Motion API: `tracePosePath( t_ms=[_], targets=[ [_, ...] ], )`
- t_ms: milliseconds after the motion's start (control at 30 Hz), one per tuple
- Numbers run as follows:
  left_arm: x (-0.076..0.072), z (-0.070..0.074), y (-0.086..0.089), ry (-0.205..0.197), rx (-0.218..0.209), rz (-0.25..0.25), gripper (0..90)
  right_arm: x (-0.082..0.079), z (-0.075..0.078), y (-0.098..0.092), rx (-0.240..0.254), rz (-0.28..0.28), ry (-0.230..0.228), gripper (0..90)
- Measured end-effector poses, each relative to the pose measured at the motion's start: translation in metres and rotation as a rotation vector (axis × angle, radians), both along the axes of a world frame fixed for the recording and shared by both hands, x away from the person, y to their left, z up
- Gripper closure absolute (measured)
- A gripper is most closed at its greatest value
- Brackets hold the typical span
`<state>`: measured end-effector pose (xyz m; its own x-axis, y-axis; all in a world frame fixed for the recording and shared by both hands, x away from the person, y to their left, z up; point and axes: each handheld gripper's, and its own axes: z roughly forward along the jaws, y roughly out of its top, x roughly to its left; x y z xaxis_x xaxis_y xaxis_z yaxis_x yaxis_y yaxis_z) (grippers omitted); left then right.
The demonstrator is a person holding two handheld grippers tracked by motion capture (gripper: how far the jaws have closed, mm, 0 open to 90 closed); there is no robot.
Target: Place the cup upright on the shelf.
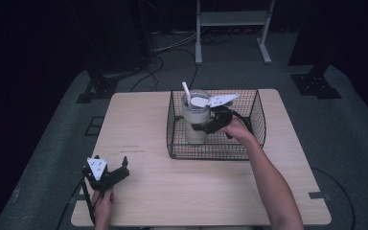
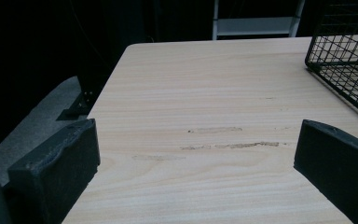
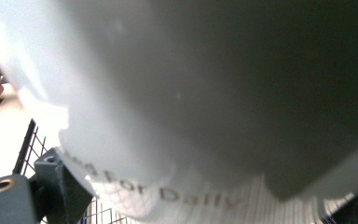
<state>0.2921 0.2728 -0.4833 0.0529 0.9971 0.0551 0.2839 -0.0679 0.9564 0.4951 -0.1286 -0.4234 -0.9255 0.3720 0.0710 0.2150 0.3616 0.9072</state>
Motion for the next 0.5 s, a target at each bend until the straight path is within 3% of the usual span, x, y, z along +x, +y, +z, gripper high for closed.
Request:
tracePosePath(
  t_ms=[500],
  targets=[
    [-0.0002, 0.0002, -0.0002, 0.003, 0.005, -0.004, 0.0, -0.0054, 0.0029, -0.0076, -0.06, -0.007, 0.002, 6.8]
  ],
)
